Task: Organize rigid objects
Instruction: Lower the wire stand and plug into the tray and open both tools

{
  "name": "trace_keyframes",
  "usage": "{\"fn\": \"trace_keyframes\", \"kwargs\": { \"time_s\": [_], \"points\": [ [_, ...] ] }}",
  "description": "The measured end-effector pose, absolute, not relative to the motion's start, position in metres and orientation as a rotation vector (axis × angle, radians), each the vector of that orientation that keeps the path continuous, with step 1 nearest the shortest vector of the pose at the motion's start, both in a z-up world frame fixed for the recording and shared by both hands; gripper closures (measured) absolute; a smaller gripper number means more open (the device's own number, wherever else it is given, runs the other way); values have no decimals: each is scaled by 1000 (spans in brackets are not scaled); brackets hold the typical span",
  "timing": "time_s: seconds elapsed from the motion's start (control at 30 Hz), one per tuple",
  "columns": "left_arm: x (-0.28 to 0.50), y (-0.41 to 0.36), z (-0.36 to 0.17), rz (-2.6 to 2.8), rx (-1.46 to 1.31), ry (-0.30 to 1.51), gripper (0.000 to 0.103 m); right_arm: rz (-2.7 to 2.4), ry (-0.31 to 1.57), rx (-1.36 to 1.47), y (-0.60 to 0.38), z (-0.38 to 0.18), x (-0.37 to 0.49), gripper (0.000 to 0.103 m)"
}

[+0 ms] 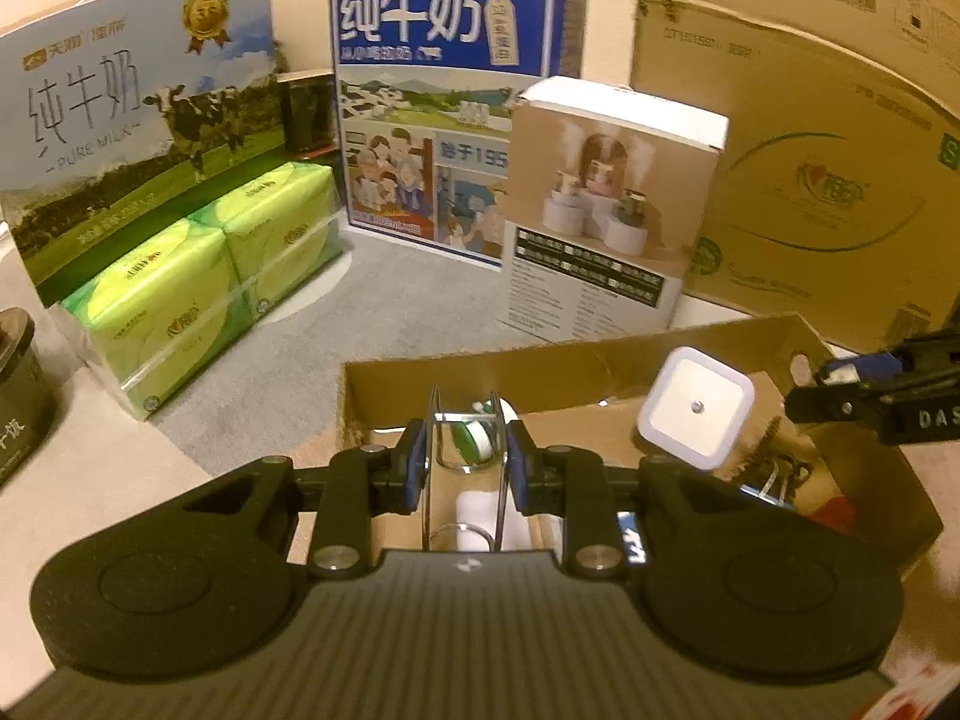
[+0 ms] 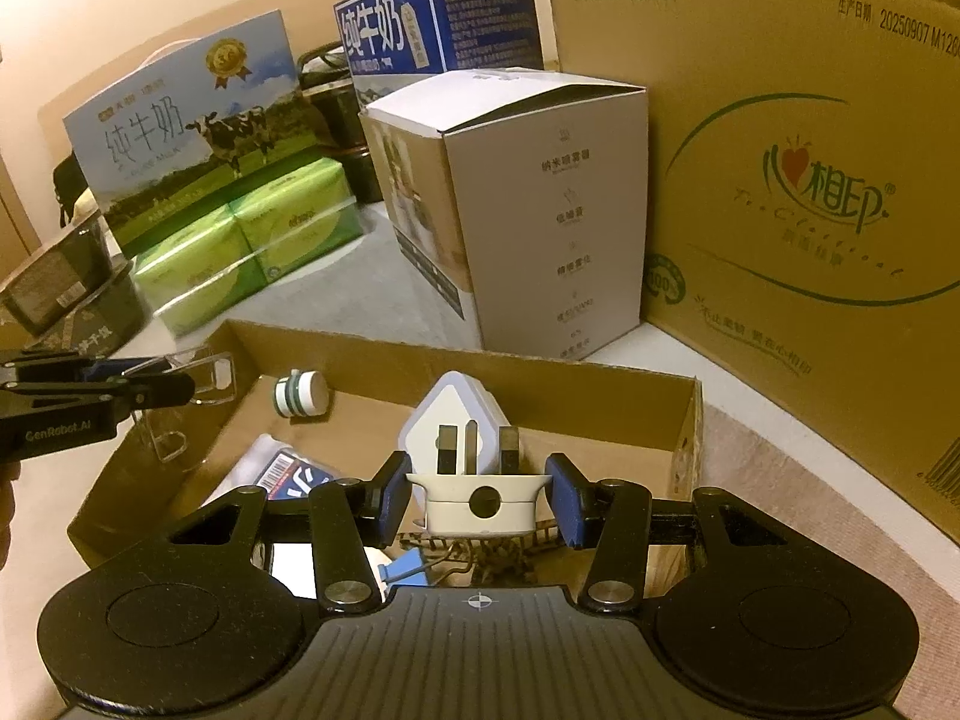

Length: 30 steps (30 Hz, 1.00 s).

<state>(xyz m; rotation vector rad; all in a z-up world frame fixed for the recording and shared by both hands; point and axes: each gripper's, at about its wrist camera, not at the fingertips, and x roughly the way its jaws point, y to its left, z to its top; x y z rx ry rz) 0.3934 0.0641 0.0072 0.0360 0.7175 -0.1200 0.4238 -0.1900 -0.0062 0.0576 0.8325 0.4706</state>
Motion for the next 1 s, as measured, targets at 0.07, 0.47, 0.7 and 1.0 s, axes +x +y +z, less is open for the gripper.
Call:
{"fn": "trace_keyframes", "kwargs": {
  "time_s": [0.07, 0.47, 0.7, 1.0],
  "points": [
    [394, 67, 9, -114, 31, 709, 78, 470, 833, 58, -190, -7, 424, 54],
    [379, 71, 17, -118, 25, 705, 78, 451, 836, 74, -201, -7, 423, 54],
    [374, 65, 16, -133, 31, 708, 78, 443, 838, 82, -206, -6, 422, 54],
    [373, 67, 14, -128, 25, 706, 70, 460, 846, 137, -206, -7, 431, 53]
  ]
}}
